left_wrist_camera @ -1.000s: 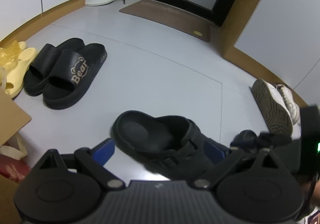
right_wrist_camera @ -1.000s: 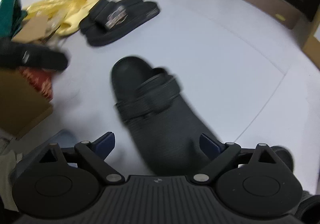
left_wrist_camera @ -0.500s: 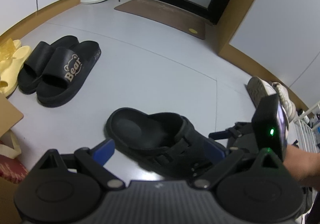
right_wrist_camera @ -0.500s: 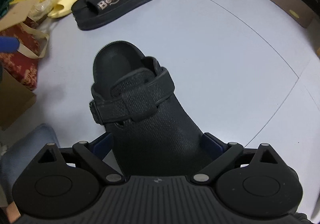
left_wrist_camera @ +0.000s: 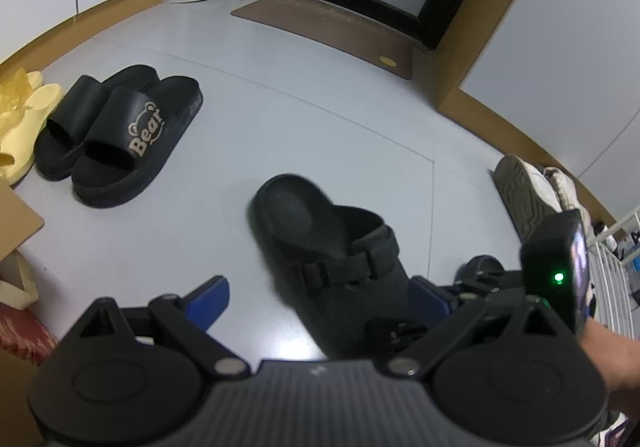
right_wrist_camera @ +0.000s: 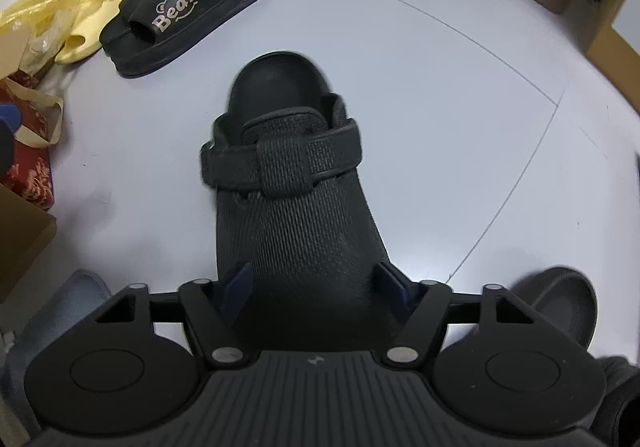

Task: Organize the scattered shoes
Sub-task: 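Carry the knit clog and lower it beside the other clog with the right tool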

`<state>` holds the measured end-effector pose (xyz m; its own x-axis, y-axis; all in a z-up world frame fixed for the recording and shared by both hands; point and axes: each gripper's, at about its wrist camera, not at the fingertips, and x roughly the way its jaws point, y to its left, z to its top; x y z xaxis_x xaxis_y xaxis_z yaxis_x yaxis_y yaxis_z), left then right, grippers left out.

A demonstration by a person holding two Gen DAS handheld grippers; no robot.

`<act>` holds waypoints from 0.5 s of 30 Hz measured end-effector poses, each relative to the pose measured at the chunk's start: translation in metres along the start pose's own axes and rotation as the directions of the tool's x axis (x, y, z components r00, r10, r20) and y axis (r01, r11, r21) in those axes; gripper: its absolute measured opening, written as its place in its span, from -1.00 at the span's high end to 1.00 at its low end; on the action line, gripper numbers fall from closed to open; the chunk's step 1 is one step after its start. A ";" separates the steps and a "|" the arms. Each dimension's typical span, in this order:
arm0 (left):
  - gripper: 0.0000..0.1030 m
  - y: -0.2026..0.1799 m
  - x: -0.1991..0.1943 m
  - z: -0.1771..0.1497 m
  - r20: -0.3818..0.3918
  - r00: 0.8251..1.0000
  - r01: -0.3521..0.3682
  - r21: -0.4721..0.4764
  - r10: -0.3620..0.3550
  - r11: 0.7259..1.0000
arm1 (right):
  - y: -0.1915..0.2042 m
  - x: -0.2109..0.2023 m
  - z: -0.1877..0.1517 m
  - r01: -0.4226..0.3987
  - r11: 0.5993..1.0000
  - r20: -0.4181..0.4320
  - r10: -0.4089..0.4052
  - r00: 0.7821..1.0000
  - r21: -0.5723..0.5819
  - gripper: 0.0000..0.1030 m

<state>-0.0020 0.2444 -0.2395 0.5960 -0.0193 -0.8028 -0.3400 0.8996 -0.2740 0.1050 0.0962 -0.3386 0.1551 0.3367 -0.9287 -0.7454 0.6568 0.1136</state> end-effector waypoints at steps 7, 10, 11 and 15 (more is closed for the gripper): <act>-0.88 0.002 0.000 0.000 -0.001 1.000 -0.004 0.000 0.004 1.000 | -0.005 -0.006 -0.002 -0.043 0.997 0.042 0.041 0.998 0.061 -0.79; -0.88 0.005 0.002 -0.001 -0.005 1.000 -0.008 -0.018 0.008 1.000 | -0.003 -0.001 0.001 -0.038 0.998 0.072 0.034 0.997 0.056 -0.87; -0.88 0.006 0.002 -0.001 -0.006 1.000 -0.010 -0.022 0.010 1.000 | -0.003 0.003 0.004 -0.038 0.998 0.068 0.034 0.997 0.059 -0.87; -0.88 0.009 0.001 0.000 -0.004 1.000 -0.014 -0.031 0.014 0.999 | 0.000 0.017 0.012 -0.034 0.995 0.081 0.027 0.996 0.095 -0.87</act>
<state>-0.0042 0.2526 -0.2432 0.5881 -0.0084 -0.8088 -0.3712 0.8856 -0.2791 0.1153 0.1104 -0.3495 0.1872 0.4074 -0.8939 -0.6856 0.7058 0.1781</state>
